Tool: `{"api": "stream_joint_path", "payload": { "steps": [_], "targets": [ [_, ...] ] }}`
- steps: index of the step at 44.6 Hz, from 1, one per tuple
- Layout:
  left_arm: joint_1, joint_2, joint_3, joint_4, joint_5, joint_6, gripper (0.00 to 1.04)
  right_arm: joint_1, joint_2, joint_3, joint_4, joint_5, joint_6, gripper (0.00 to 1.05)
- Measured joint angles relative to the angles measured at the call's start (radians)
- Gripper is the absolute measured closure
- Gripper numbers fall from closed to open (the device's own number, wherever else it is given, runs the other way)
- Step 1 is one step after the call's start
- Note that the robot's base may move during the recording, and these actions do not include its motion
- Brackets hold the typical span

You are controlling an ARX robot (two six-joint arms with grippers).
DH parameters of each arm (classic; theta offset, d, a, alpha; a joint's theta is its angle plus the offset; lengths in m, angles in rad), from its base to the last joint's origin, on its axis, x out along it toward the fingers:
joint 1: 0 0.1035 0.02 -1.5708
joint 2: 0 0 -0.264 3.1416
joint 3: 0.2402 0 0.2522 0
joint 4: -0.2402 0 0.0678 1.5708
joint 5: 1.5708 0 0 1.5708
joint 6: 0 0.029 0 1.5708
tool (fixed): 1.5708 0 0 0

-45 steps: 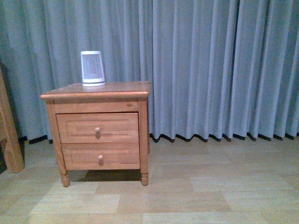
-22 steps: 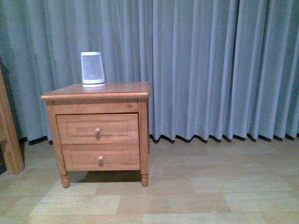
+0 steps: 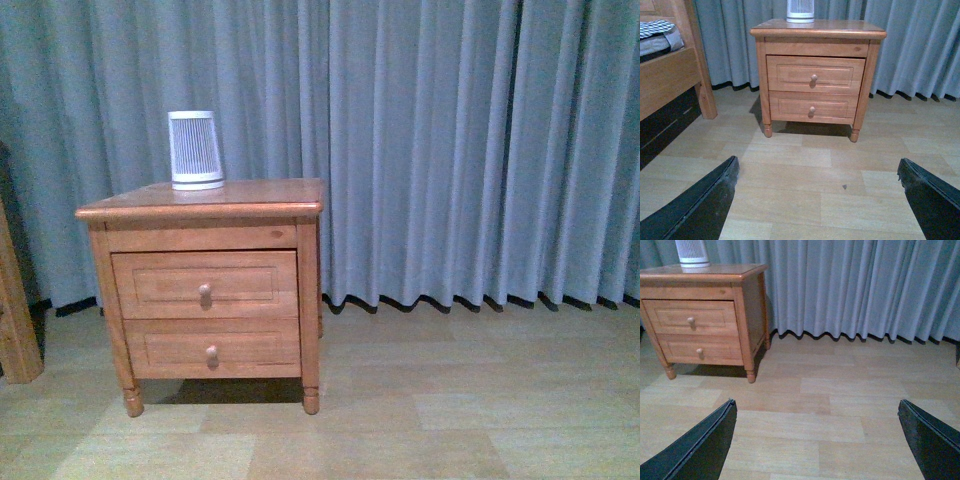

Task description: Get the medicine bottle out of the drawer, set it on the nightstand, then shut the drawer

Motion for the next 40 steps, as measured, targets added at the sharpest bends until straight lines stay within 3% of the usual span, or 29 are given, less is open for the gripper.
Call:
{"api": "stream_joint_path", "payload": {
  "steps": [40],
  "targets": [
    [0.000,-0.001,0.000,0.000,0.000,0.000,0.07,0.000,0.000,0.000,0.000,0.000,0.000,0.07]
  ]
}}
